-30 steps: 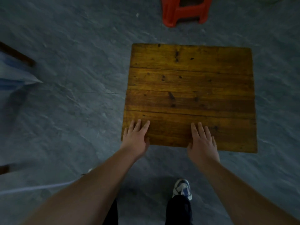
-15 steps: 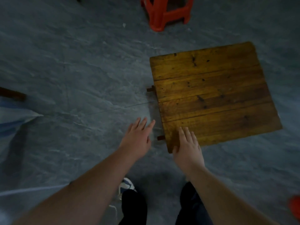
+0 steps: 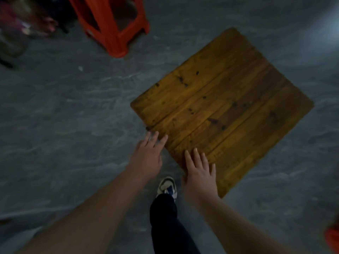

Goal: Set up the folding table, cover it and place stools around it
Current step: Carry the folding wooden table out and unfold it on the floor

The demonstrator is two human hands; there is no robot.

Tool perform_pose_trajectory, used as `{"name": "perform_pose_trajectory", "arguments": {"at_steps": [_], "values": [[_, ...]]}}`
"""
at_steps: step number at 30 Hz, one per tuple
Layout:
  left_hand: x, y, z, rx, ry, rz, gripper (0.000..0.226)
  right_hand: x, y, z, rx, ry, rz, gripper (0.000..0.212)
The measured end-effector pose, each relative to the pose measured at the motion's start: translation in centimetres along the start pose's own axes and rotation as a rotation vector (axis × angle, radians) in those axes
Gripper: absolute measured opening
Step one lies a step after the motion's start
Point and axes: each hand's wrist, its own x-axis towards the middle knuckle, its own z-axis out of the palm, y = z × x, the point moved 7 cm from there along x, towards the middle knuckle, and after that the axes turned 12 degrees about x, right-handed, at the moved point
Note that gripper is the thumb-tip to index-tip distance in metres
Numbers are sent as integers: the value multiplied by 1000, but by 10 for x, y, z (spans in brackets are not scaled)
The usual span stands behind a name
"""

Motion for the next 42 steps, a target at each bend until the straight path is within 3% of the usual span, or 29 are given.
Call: {"name": "perform_pose_trajectory", "arguments": {"at_steps": [9, 12, 19, 25, 29, 34, 42], "values": [[40, -13, -19, 244, -60, 272, 84, 8, -1, 19, 64, 124, 268, 87], [61, -12, -26, 352, -38, 386, 86, 11, -3, 20, 78, 190, 322, 86], [95, -20, -10, 539, -151, 585, 88, 10, -3, 31, 130, 259, 473, 78], [99, -18, -8, 501, -116, 561, 77, 9, -1, 28, 173, 265, 498, 74], [110, -16, -1, 519, -65, 548, 96, 15, 6, 24, 155, 263, 494, 75], [127, 17, -18, 464, -67, 561, 73, 29, 34, 0, 135, 303, 485, 77], [169, 49, -32, 461, -90, 547, 74, 52, 61, -44, 162, 308, 474, 76]]}}
